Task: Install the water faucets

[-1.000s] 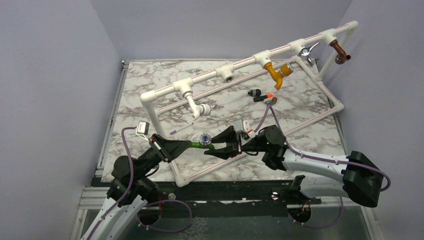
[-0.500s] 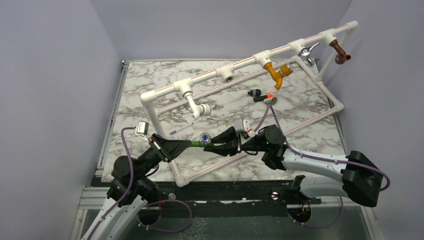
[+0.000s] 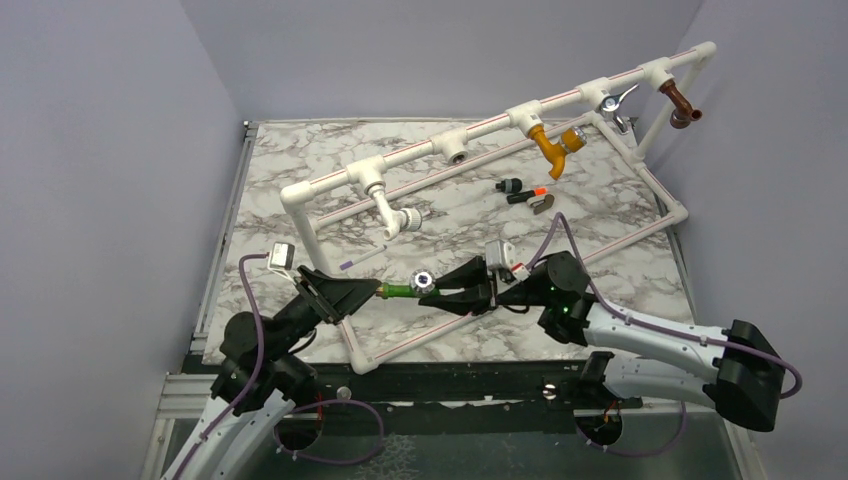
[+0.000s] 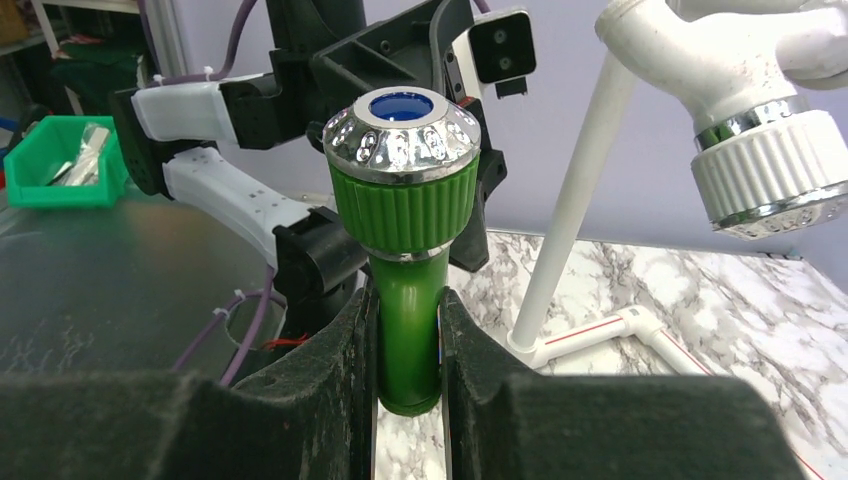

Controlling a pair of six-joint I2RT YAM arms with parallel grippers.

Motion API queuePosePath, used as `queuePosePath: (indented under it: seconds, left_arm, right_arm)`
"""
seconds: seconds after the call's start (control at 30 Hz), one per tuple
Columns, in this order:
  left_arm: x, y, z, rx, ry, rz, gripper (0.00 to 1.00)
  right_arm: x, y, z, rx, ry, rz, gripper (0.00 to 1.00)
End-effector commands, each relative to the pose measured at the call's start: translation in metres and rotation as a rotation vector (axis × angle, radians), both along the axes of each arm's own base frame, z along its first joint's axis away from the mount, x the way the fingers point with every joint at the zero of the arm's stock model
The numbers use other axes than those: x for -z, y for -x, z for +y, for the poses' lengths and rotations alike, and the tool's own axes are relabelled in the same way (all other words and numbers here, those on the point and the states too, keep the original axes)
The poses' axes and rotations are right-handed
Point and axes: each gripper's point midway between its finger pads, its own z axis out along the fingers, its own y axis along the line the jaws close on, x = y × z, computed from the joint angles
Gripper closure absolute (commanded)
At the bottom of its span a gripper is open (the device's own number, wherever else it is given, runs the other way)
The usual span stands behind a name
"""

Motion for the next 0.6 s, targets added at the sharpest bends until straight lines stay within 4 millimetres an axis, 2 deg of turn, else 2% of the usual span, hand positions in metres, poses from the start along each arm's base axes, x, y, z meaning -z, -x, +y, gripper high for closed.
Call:
queuePosePath:
  seconds: [0.0, 0.23, 0.37, 0.57]
  left_arm:
    - [-0.020, 0.003, 0.010, -0.051, -0.010, -0.046, 0.16]
    - [-0.036, 0.004, 0.018, -0.109, -0.097, -0.126, 0.14]
    - [-0.052, 0.002, 0.020, -0.140, -0.163, -0.211, 0.14]
    - [-0.096, 0.002, 0.023, -0.183, -0.287, -0.385, 0.14]
  right_arm:
    - [-0.012, -0.002, -0.010, 0.051, 0.014, -0.005, 1.00]
    - [-0.012, -0.018, -0.034, 0.216, 0.118, 0.013, 1.00]
    - [-0.010, -0.030, -0.050, 0.323, 0.189, 0.050, 0.99]
    - [-0.012, -0.045, -0.076, 0.477, 0.237, 0.088, 1.00]
